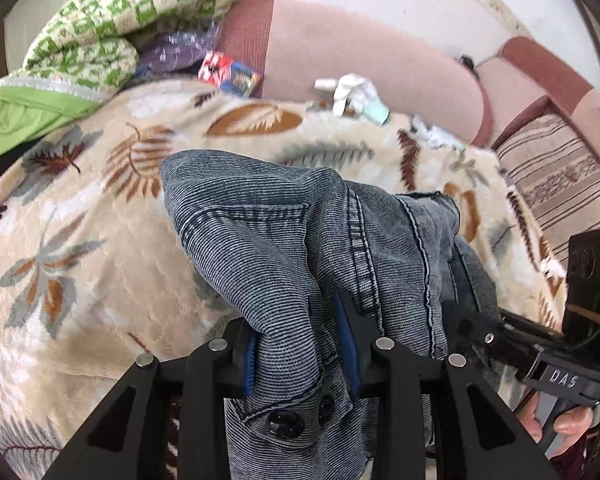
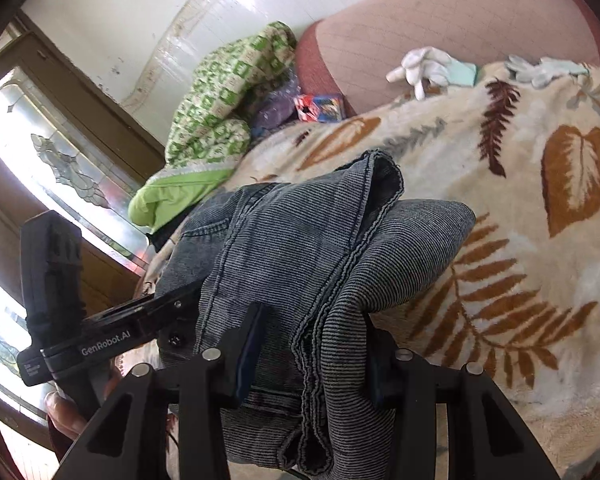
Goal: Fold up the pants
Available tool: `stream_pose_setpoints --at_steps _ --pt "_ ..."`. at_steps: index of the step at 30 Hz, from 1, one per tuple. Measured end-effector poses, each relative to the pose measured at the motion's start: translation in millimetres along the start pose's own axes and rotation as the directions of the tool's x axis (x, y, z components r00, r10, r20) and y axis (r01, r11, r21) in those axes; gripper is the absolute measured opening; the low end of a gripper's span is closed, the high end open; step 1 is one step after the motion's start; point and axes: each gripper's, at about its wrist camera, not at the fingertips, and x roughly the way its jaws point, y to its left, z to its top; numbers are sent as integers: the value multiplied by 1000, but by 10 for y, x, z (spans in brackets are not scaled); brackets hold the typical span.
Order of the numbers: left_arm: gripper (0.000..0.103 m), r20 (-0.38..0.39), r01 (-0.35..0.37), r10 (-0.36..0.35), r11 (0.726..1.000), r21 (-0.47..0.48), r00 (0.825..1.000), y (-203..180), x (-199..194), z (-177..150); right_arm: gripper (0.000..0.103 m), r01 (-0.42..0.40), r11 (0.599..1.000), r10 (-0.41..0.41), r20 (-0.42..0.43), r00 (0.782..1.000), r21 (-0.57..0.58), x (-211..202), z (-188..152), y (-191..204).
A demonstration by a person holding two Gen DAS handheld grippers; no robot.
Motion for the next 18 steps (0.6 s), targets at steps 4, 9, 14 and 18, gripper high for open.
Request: stream_pose_setpoints --at_steps 4,9,14,18 --pt "36 16 -56 55 998 39 998 -38 83 -30 45 25 999 -24 -20 1000 21 105 -13 -166" --pt "45 4 -126 126 990 59 992 -22 218 -71 45 27 999 -26 -27 999 43 163 -5 -283" --pt "46 10 -176 176 981 77 984 -8 284 -90 45 32 997 -30 -39 999 66 228 -4 -381" --pt "46 21 -205 204 974 99 979 -31 314 -109 45 37 997 -34 -45 998 68 250 -3 -399"
